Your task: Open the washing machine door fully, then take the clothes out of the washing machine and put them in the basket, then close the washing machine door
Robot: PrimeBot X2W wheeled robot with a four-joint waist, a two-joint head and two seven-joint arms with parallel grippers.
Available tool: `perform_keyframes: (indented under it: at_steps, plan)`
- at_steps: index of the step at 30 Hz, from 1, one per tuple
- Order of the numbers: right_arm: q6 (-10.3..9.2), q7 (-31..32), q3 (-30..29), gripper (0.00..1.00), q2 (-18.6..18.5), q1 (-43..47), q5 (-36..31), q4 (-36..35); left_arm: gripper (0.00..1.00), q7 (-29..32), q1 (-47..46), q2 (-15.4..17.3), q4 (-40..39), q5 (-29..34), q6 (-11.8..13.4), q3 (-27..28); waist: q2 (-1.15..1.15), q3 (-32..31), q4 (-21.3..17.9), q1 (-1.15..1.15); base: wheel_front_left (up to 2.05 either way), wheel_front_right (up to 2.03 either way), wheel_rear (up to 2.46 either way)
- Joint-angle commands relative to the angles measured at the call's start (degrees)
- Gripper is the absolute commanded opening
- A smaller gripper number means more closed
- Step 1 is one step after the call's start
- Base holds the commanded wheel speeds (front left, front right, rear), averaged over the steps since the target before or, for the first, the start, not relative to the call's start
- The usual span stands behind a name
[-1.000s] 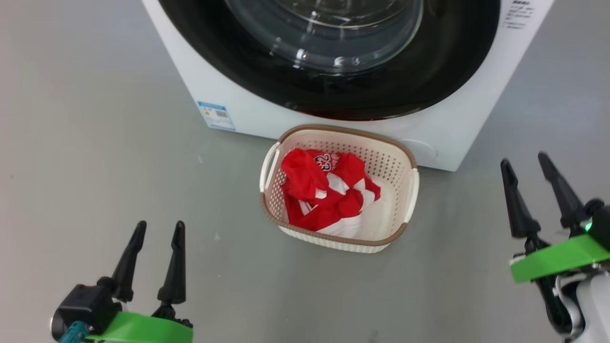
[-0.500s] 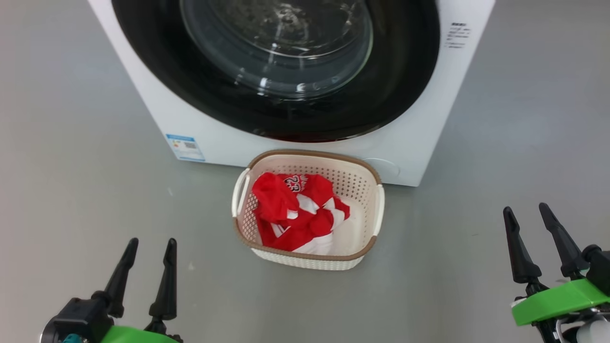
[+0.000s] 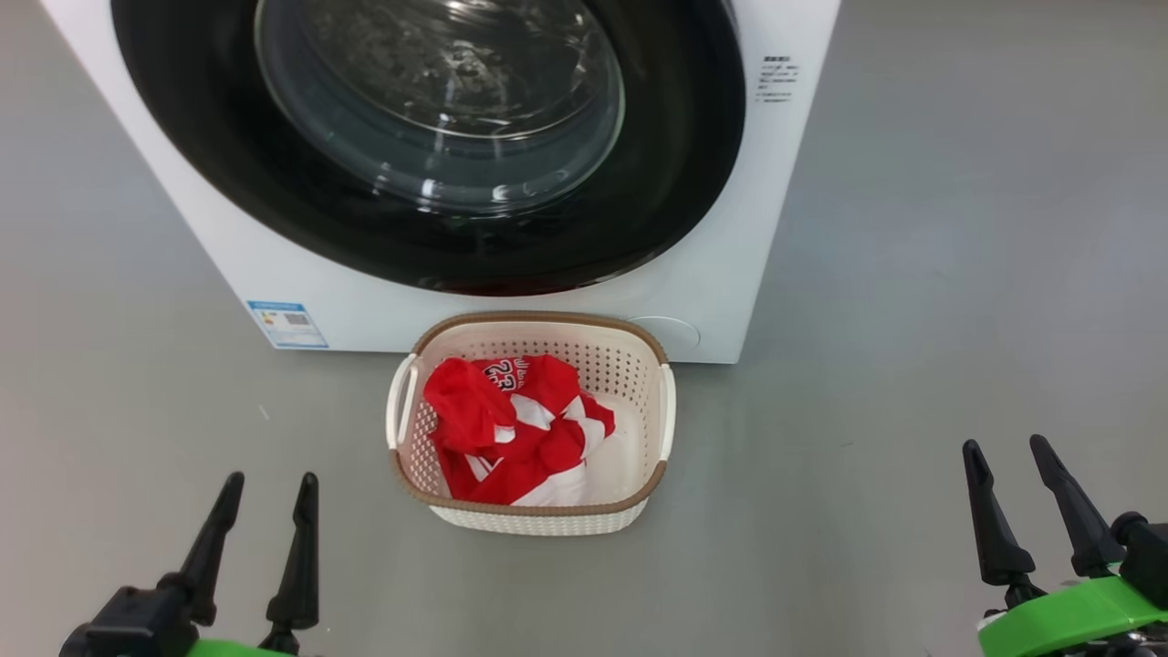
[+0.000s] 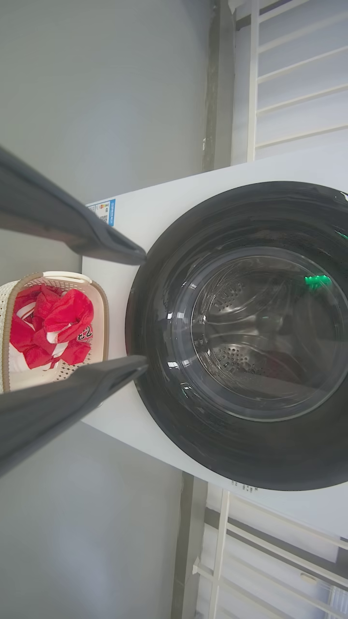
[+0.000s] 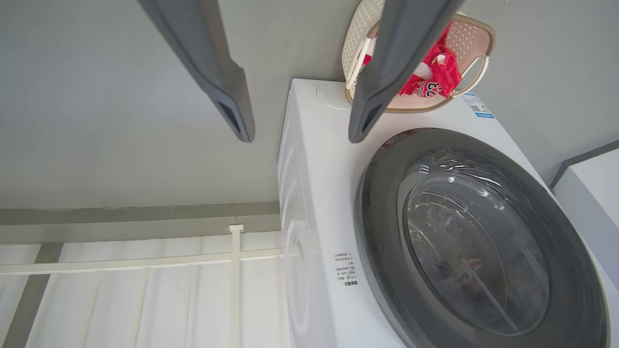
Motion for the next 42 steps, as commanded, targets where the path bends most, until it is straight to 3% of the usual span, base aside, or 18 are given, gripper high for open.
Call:
perform_keyframes:
  at_steps: [1, 11, 37, 38, 42]
  plan:
    - [-0.21, 0.0, 0.6, 1.0, -0.9, 0.2, -1.0, -1.7, 1.0, -0.5, -0.1, 1.4, -1.4, 0.4, -0.3, 2.3, 0.0, -0.4, -0.9, 0.0, 0.0, 0.0, 0.0]
    - [-0.21, 0.0, -0.1, 1.0, -0.5, 1.1, -1.0, -2.1, 1.0, -0.5, 0.9, 1.8, -0.9, 0.3, -0.3, 2.7, 0.0, -0.7, -2.5, 0.0, 0.0, 0.0, 0.0]
    - [-0.21, 0.0, -0.6, 1.0, -0.1, 0.9, -1.1, -2.4, 1.0, -0.5, 0.4, 2.3, -1.8, -0.8, -0.3, 1.5, 0.0, -0.1, -2.0, 0.0, 0.0, 0.0, 0.0]
    - [0.0, 0.0, -1.3, 0.0, 0.8, 0.9, -0.9, -0.9, 0.0, 0.0, 1.6, 0.9, -0.2, -0.7, 0.0, -0.3, 0.0, -0.1, -2.0, 0.0, 0.0, 0.0, 0.0]
    - [0.01, 0.0, -0.8, 0.0, 2.1, 0.9, -0.7, 1.7, 0.0, 0.4, 2.1, -0.4, 2.2, -0.9, 0.1, -0.7, 0.0, -0.1, -2.0, 0.0, 0.0, 0.0, 0.0]
